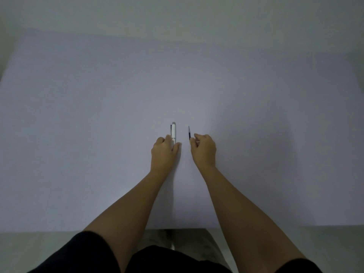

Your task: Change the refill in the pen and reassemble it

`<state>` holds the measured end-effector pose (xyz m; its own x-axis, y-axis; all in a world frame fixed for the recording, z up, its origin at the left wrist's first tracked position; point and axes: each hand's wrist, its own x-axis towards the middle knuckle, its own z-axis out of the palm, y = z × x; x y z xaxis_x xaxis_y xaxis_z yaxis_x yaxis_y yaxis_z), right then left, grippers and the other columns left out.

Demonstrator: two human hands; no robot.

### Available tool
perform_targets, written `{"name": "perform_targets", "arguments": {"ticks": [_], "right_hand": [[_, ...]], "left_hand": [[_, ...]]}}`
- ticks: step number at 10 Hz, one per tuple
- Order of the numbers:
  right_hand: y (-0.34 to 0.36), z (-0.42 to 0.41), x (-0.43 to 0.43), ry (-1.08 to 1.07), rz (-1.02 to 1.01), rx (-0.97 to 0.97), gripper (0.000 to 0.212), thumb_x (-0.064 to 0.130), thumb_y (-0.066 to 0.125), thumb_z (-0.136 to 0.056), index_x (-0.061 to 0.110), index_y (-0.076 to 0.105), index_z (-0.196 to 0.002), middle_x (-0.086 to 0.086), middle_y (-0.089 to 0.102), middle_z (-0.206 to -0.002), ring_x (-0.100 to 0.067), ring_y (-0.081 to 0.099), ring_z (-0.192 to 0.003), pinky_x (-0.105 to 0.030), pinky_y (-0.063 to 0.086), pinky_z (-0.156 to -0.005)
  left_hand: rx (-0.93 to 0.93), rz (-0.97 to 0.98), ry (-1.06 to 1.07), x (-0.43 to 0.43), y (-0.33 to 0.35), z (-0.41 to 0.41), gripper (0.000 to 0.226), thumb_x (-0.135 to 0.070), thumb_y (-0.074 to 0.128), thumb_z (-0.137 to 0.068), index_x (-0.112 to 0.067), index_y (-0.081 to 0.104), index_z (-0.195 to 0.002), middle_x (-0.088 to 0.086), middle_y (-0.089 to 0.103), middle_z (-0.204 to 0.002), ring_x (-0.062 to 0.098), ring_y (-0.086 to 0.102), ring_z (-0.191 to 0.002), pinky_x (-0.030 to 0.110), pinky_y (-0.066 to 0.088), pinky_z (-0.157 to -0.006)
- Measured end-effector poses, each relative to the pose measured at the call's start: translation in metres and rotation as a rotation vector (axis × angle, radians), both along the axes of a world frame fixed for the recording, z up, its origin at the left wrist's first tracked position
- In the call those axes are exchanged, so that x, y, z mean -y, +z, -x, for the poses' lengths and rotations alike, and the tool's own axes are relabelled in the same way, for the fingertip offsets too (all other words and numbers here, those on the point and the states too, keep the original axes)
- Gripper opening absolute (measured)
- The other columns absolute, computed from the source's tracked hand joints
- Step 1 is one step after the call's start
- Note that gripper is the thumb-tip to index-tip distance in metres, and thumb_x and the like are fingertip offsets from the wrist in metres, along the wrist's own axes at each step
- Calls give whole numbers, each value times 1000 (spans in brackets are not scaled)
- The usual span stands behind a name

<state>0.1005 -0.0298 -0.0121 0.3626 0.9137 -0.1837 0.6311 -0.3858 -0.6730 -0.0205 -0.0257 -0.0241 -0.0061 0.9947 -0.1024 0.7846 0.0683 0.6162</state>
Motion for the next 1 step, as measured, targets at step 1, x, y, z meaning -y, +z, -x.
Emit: {"name": "perform_targets", "arguments": {"ticks": [1], "right_hand": [[20,-7,-5,-22,-2,11,29,17,47,-94,1,61,-114,-20,61,-112,-32,60,-101,-36,46,-88]], "left_hand": [[10,-48,-26,-14,18,6,27,-22,50,-92,1,55,-81,11,46,-71,23,43,-63,31,33,-58]]}}
